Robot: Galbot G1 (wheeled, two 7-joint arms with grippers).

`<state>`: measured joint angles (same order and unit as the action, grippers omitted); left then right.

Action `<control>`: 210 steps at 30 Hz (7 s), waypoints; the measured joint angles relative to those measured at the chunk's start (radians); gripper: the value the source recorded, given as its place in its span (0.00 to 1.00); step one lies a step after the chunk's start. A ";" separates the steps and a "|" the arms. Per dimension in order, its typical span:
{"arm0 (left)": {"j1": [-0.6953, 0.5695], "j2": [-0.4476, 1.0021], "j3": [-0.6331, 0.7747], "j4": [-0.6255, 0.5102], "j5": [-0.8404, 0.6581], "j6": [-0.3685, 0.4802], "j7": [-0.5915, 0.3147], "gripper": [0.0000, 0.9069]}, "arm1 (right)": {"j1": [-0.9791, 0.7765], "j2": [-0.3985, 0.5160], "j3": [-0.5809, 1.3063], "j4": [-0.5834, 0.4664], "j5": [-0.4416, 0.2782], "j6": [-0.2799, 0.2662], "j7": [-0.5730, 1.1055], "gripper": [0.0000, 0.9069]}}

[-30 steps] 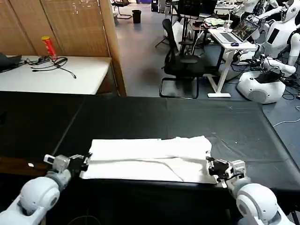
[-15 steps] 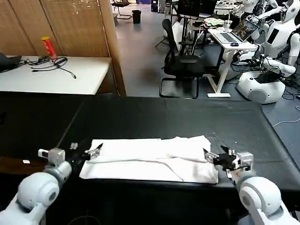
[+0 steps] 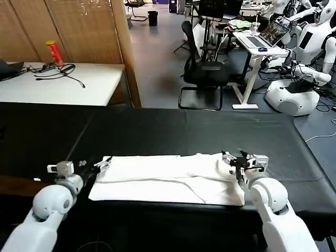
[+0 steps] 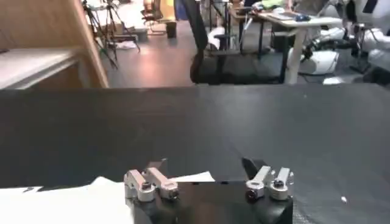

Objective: Fold and organize the clothes.

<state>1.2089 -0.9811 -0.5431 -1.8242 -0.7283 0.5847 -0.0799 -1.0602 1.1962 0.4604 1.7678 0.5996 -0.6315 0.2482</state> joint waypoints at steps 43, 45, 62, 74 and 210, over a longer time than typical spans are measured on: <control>-0.119 -0.089 0.058 0.149 0.281 -0.106 0.062 0.97 | 0.041 0.041 -0.005 -0.062 -0.101 0.115 -0.133 0.97; -0.114 -0.092 0.052 0.137 0.287 -0.113 0.067 0.97 | 0.025 0.032 0.000 -0.035 -0.094 0.114 -0.135 0.97; 0.039 -0.105 -0.059 -0.004 0.276 -0.169 0.128 0.97 | -0.182 0.020 0.071 0.251 -0.083 0.114 -0.129 0.97; 0.162 -0.170 -0.117 -0.027 0.281 -0.203 0.160 0.97 | -0.226 0.022 0.077 0.304 -0.107 0.123 -0.130 0.97; 0.022 -0.305 0.286 -0.196 0.116 -0.193 0.098 0.97 | -0.211 -0.010 -0.076 0.275 -0.194 0.167 -0.240 0.97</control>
<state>1.2309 -1.2862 -0.2572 -2.0203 -0.6119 0.3919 0.0185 -1.2708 1.1859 0.3839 2.0430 0.4051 -0.4650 0.0079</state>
